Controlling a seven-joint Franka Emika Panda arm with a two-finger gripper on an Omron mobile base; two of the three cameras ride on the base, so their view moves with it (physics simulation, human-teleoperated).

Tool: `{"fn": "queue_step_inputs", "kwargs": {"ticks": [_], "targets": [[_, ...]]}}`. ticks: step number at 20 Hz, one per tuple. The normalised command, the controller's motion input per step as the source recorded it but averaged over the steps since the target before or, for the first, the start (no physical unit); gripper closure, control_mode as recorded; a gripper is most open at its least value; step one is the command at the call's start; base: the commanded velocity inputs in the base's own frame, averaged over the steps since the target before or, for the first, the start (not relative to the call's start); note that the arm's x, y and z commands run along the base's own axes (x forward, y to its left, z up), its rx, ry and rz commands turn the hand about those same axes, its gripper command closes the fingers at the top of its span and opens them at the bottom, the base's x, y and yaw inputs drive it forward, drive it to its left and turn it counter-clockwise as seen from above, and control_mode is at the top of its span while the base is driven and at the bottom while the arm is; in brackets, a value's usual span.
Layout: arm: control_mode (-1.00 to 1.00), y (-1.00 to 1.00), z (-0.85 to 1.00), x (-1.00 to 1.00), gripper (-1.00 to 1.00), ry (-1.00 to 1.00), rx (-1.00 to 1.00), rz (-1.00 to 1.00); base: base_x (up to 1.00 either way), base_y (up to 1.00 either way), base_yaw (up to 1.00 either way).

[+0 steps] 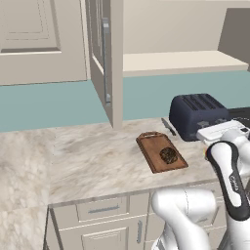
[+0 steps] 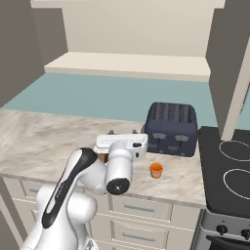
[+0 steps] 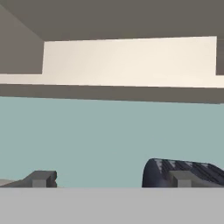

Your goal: Pick the bread, place it on the cutting board, pick the jam, place it on the counter, and close the cabinet.

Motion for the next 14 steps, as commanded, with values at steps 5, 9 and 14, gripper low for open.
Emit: {"fn": "queue_step_inputs", "kwargs": {"ticks": [5, 9, 14], "targets": [[-1.00, -0.19, 0.22, -0.49, -1.00, -0.02, 0.00, 0.00, 0.00, 0.00, 0.00], [-1.00, -0.17, 0.22, -0.49, -1.00, -0.02, 0.00, 0.00, 0.00, 0.00, 0.00], [-1.00, -0.19, 0.20, -0.50, -1.00, -0.03, 0.00, 0.00, 0.00, 0.00, 0.00]]}}
